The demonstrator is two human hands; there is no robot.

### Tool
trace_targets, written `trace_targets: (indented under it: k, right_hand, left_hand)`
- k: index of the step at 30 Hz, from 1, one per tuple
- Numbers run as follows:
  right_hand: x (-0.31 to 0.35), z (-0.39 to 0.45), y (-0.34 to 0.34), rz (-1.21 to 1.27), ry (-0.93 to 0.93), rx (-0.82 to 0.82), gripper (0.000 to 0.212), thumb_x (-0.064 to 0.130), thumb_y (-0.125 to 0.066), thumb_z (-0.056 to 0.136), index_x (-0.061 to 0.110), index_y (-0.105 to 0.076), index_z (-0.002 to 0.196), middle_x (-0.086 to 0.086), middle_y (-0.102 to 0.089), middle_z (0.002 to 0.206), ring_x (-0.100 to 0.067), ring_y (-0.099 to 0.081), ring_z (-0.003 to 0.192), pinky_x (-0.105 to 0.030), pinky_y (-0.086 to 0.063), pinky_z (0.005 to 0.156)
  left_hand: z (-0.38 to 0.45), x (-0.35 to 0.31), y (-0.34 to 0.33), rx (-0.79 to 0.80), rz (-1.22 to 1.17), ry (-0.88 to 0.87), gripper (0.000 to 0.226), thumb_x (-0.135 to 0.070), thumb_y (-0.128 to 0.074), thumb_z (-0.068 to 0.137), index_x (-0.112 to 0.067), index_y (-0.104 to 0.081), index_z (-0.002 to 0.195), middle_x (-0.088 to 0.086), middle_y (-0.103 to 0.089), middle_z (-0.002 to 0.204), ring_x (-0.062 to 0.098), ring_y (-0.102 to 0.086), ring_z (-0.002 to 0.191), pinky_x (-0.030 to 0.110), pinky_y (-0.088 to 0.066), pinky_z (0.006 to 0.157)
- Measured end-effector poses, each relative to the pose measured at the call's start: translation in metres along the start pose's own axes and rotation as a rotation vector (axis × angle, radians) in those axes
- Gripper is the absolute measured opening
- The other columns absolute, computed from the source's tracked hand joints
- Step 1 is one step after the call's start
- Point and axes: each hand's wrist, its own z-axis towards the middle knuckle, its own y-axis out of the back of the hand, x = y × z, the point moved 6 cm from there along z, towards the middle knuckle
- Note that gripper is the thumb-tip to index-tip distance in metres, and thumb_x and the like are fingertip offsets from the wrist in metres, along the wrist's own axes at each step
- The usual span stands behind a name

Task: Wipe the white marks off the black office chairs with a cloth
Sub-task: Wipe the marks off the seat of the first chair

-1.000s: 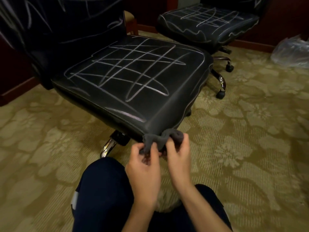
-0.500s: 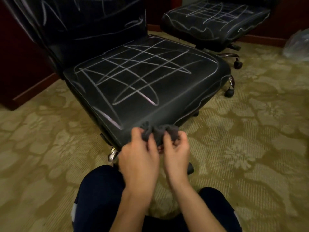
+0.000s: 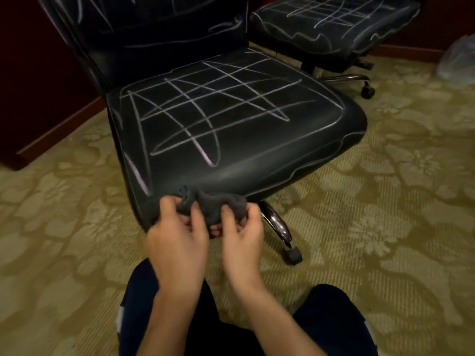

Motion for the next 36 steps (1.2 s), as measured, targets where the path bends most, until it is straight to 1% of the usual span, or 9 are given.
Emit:
trace_targets:
  k: [3,8,11,15,18,22,26,28,36]
  right_hand:
    - [0.017,0.031,0.029,-0.047,0.050,-0.118,0.006,0.008,-0.059,0.097,0.009,-0.057,0.102,-0.004,-0.070,0.093,-0.006,-0.070,0.078,-0.021,-0.054,0.068]
    - [0.025,0.046,0.050,-0.145,0.149,-0.265,0.007,0.015,-0.057,0.098,0.022,-0.055,0.099,0.000,-0.067,0.098,-0.011,-0.068,0.090,-0.029,-0.056,0.080]
    - [0.018,0.022,0.013,-0.225,0.231,-0.166,0.006,0.013,-0.060,0.097,0.017,-0.055,0.098,0.005,-0.065,0.090,-0.004,-0.064,0.082,-0.020,-0.051,0.072]
    - [0.002,0.000,-0.035,-0.412,0.298,0.024,0.008,0.030,-0.059,0.092,0.024,-0.054,0.093,0.004,-0.064,0.085,-0.011,-0.063,0.078,-0.039,-0.054,0.070]
    - [0.004,0.004,-0.041,-0.439,0.258,0.058,0.008,0.026,-0.062,0.093,0.021,-0.056,0.092,0.003,-0.066,0.079,-0.010,-0.064,0.074,-0.045,-0.054,0.069]
    - [0.026,0.033,0.006,-0.382,0.217,-0.079,0.007,0.022,-0.066,0.093,0.022,-0.060,0.096,0.002,-0.070,0.081,-0.010,-0.069,0.073,-0.046,-0.058,0.068]
    - [0.056,0.054,0.072,-0.383,0.260,-0.318,0.009,0.018,-0.064,0.095,0.023,-0.057,0.094,0.003,-0.069,0.084,-0.008,-0.069,0.075,-0.025,-0.056,0.063]
    - [0.059,0.052,0.073,-0.480,0.305,-0.349,0.007,0.022,-0.062,0.096,0.018,-0.056,0.097,0.005,-0.066,0.083,-0.005,-0.066,0.074,-0.025,-0.055,0.062]
    - [0.027,0.021,-0.010,-0.635,0.347,-0.109,0.012,0.030,-0.062,0.093,0.021,-0.054,0.094,0.007,-0.065,0.073,-0.009,-0.064,0.067,-0.043,-0.054,0.062]
  left_hand:
    - [0.000,-0.022,-0.040,0.051,-0.094,-0.026,0.011,-0.027,-0.062,0.096,-0.019,-0.054,0.098,-0.009,-0.065,0.068,0.017,-0.069,0.067,0.036,-0.055,0.064]
    - [-0.006,-0.032,-0.070,0.112,-0.299,-0.044,0.012,-0.031,-0.062,0.096,-0.022,-0.055,0.097,-0.005,-0.072,0.074,0.011,-0.071,0.068,0.041,-0.058,0.064]
    - [-0.002,0.013,-0.047,0.001,-0.391,0.085,0.013,-0.040,-0.062,0.094,-0.028,-0.057,0.094,-0.007,-0.072,0.073,0.007,-0.071,0.067,0.041,-0.060,0.063]
    - [0.001,0.063,-0.013,-0.173,-0.473,0.295,0.013,-0.039,-0.063,0.096,-0.034,-0.054,0.089,-0.003,-0.072,0.074,0.015,-0.072,0.069,0.038,-0.060,0.068]
    - [0.007,0.064,-0.010,-0.237,-0.516,0.370,0.009,-0.033,-0.062,0.098,-0.033,-0.053,0.095,0.000,-0.072,0.076,0.015,-0.073,0.071,0.036,-0.060,0.071]
    - [0.012,0.019,-0.046,-0.065,-0.607,0.336,0.007,-0.032,-0.065,0.096,-0.033,-0.058,0.094,-0.003,-0.074,0.075,0.009,-0.073,0.071,0.044,-0.062,0.070]
    - [-0.001,-0.041,-0.091,0.160,-0.576,0.171,0.012,-0.034,-0.067,0.094,-0.034,-0.056,0.091,-0.006,-0.073,0.070,0.001,-0.070,0.064,0.029,-0.058,0.061]
    - [-0.003,-0.043,-0.095,0.196,-0.606,0.182,0.011,-0.030,-0.068,0.094,-0.031,-0.057,0.092,-0.005,-0.073,0.068,0.000,-0.070,0.064,0.022,-0.056,0.060]
    - [0.018,0.035,-0.040,-0.028,-0.563,0.340,0.010,-0.027,-0.067,0.095,-0.020,-0.061,0.097,-0.005,-0.072,0.067,0.002,-0.070,0.064,0.023,-0.056,0.066]
